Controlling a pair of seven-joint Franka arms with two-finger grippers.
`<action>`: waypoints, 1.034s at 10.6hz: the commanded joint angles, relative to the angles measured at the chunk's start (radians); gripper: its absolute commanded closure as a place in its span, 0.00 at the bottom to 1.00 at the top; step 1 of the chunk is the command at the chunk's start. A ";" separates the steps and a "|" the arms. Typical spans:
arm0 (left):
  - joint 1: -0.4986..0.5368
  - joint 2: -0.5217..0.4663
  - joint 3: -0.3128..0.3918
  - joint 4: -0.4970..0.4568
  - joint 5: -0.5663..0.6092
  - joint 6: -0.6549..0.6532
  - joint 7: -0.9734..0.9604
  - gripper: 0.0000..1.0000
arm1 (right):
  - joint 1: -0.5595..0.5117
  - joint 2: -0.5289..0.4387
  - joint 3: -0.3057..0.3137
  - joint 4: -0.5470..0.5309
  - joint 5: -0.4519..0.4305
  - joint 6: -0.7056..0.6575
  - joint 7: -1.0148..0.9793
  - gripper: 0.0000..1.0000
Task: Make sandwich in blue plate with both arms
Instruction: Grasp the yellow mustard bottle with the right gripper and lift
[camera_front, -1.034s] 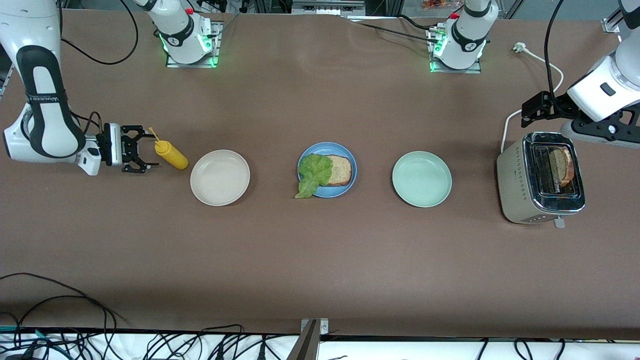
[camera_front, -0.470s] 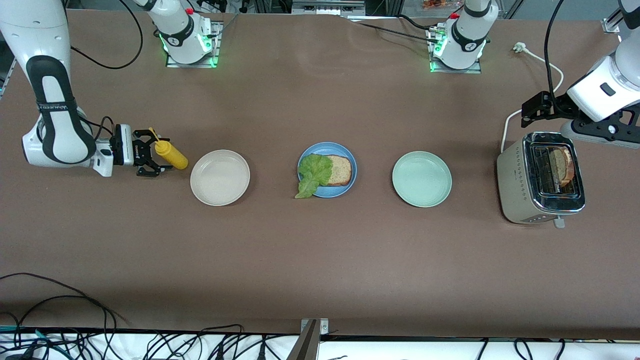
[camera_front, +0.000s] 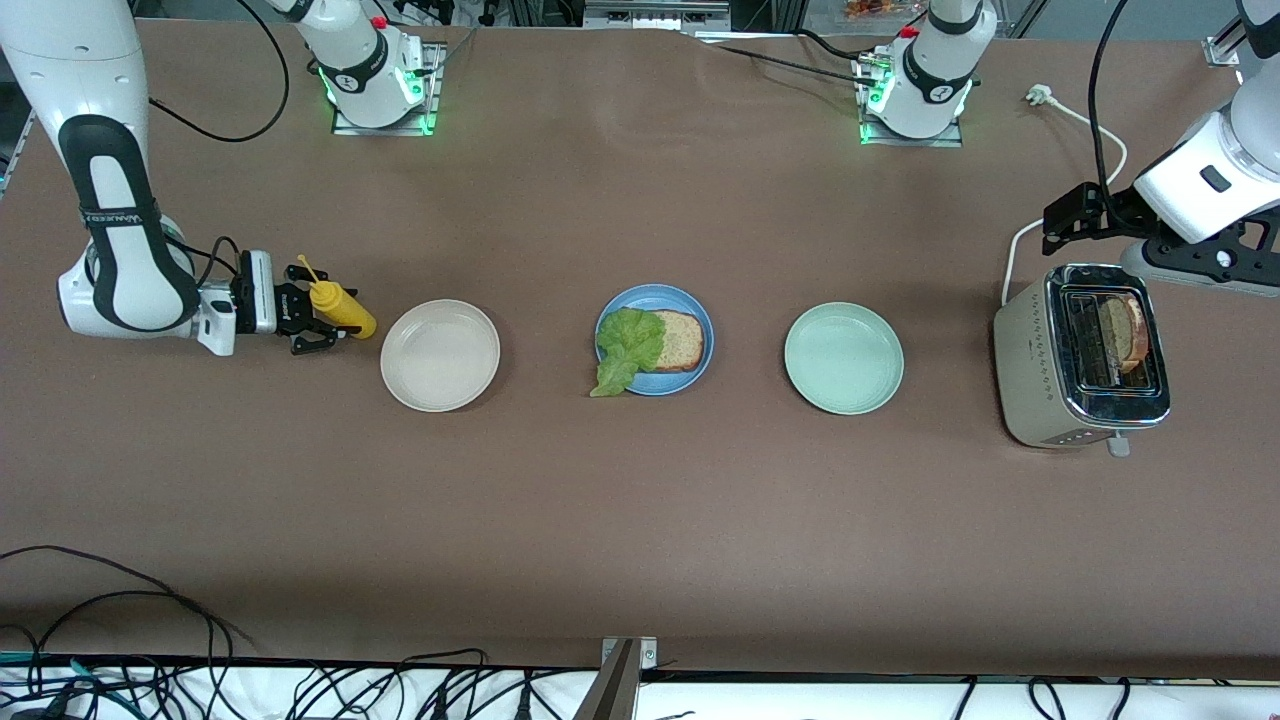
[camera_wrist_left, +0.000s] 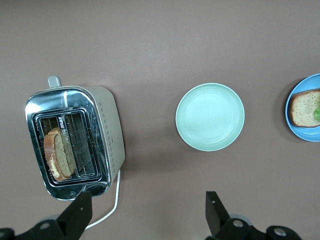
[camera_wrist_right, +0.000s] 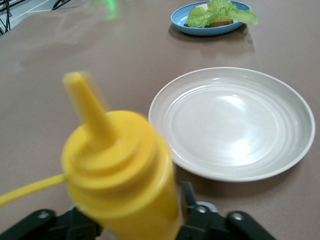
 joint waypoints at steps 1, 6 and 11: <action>0.000 -0.010 0.005 -0.006 -0.016 0.005 0.026 0.00 | -0.008 0.002 0.007 0.043 0.002 0.006 0.067 0.85; 0.002 -0.004 0.005 0.008 -0.013 0.005 0.025 0.00 | 0.011 -0.068 0.013 0.147 -0.195 -0.007 0.442 0.95; 0.000 -0.002 0.005 0.009 -0.015 0.005 0.025 0.00 | 0.109 -0.102 0.134 0.374 -0.545 -0.007 1.030 0.95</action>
